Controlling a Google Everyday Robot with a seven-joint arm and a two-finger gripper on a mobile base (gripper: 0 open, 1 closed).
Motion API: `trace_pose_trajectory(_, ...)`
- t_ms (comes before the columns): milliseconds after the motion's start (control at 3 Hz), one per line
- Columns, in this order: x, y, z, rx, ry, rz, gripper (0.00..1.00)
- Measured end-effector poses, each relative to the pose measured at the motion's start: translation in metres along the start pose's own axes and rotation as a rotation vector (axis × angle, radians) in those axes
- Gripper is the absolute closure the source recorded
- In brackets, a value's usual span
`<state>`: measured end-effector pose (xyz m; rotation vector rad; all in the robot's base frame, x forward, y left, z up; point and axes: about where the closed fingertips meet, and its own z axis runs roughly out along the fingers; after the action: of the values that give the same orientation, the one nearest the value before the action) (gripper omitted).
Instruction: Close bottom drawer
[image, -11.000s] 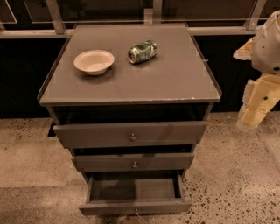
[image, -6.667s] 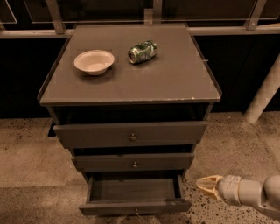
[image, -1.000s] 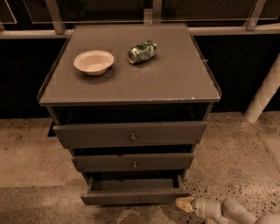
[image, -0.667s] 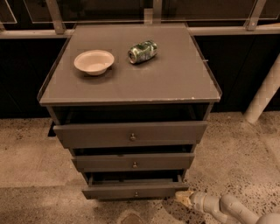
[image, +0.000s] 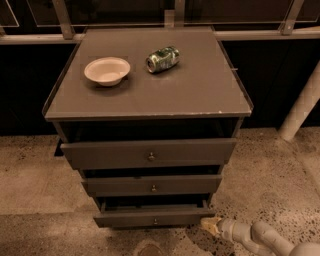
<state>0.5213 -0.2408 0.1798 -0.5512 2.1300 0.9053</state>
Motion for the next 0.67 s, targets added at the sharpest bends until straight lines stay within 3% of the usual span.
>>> trace_pose_trajectory(667, -0.04, -0.036, 0.006, 0.027, -0.032, 0.028, 1.0)
